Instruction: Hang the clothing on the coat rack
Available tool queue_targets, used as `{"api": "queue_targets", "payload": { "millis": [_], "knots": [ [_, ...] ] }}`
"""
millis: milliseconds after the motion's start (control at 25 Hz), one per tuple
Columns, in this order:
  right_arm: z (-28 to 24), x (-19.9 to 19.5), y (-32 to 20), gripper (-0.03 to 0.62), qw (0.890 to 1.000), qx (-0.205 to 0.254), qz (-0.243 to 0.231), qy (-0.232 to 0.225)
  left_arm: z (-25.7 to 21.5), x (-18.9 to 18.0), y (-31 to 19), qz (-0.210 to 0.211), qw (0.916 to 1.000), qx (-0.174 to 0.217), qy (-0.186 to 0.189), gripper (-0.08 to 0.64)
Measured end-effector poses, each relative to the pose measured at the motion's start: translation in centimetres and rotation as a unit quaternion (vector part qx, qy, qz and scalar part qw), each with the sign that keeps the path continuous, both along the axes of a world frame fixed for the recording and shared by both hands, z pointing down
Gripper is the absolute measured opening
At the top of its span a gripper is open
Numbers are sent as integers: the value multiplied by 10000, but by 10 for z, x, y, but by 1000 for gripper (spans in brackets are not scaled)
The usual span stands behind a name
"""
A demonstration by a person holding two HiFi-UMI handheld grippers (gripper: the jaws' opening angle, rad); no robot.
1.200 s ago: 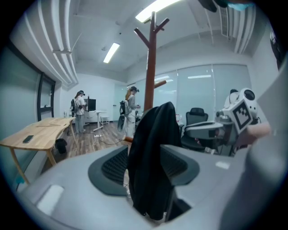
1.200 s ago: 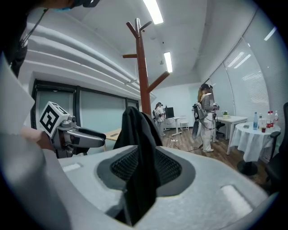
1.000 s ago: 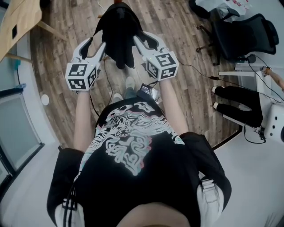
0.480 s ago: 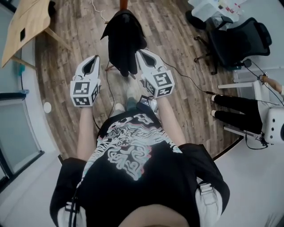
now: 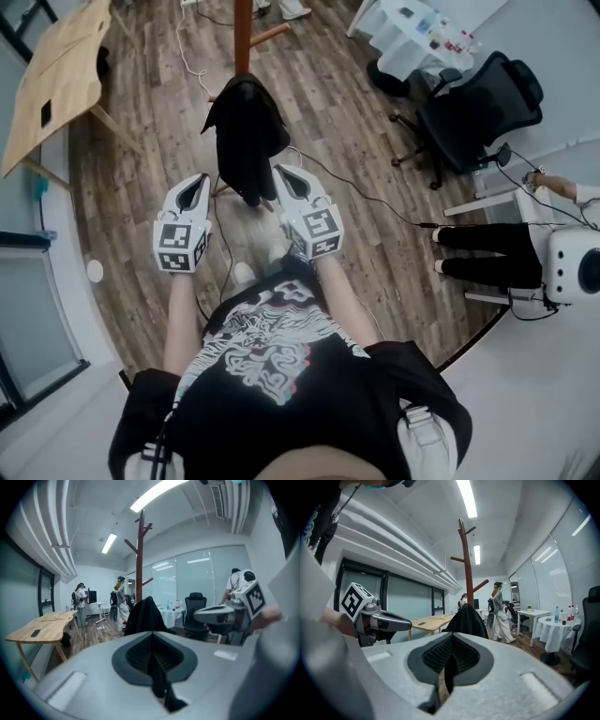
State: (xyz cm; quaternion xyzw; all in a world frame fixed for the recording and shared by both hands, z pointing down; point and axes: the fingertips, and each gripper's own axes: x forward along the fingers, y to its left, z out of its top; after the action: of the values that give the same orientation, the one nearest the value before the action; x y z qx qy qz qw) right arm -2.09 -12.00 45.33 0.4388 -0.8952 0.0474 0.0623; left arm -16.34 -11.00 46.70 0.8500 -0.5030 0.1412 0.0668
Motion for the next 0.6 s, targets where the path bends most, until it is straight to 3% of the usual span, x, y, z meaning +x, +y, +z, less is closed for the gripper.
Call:
{"api": "queue_targets", "payload": {
  "millis": [200, 400, 600],
  "knots": [
    [-6, 18, -12, 0, 9992, -26, 362, -162, -17, 7, -7, -60, 9985, 69, 545, -11],
    [-5, 33, -19, 0, 9985, -186, 506, -88, -22, 21, -14, -149, 9994, 119, 275, -11],
    [-7, 45, -25, 0, 9979, -198, 618, -46, -21, 25, -15, -241, 9993, 106, 256, -11]
  ]
}}
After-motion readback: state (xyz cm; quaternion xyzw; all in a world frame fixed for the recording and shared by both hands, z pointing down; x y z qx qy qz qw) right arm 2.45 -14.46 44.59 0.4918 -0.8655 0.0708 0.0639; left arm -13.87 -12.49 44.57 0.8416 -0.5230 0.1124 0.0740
